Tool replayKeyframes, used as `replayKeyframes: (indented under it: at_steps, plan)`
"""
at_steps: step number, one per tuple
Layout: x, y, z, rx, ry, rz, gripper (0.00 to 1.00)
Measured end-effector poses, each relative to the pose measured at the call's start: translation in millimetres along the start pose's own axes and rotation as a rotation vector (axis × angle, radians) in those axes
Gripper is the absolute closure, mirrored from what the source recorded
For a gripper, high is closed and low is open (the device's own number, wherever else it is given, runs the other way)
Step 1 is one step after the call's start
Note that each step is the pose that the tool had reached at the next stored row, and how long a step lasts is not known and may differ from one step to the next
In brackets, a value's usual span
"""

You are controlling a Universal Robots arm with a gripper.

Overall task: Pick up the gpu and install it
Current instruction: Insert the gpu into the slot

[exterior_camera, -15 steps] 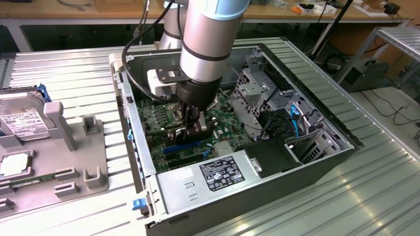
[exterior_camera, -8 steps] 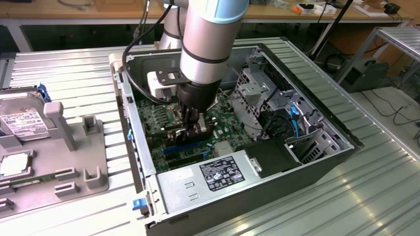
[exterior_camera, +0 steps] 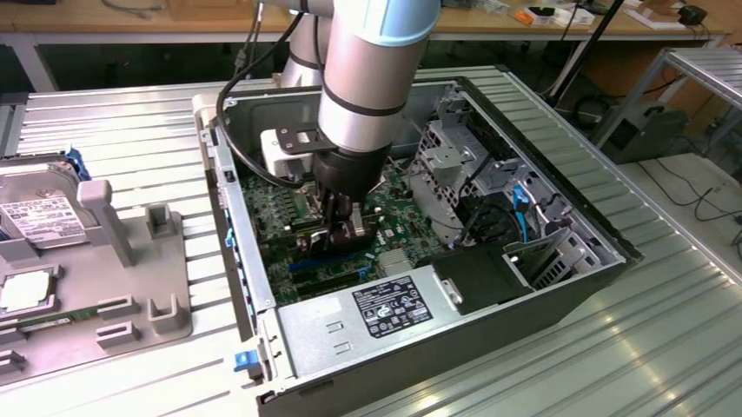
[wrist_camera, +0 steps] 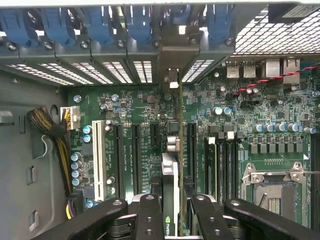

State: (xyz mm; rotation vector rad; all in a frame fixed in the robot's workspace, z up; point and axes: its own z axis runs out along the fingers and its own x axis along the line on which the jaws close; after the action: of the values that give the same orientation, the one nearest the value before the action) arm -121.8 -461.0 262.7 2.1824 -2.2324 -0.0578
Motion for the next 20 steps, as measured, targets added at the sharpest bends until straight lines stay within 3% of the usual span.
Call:
replayKeyframes:
  at_steps: [4,8,20]
  plan:
    - [0.0,-0.1,3.2,-0.0001,0.0001,0.002,0.73]
    - [-0.1,0.2,-2.1,-0.0007,-0.0011,0.002,0.73]
    - [-0.6,0.1,-2.4,-0.0011,-0.0007,0.002,0.73]
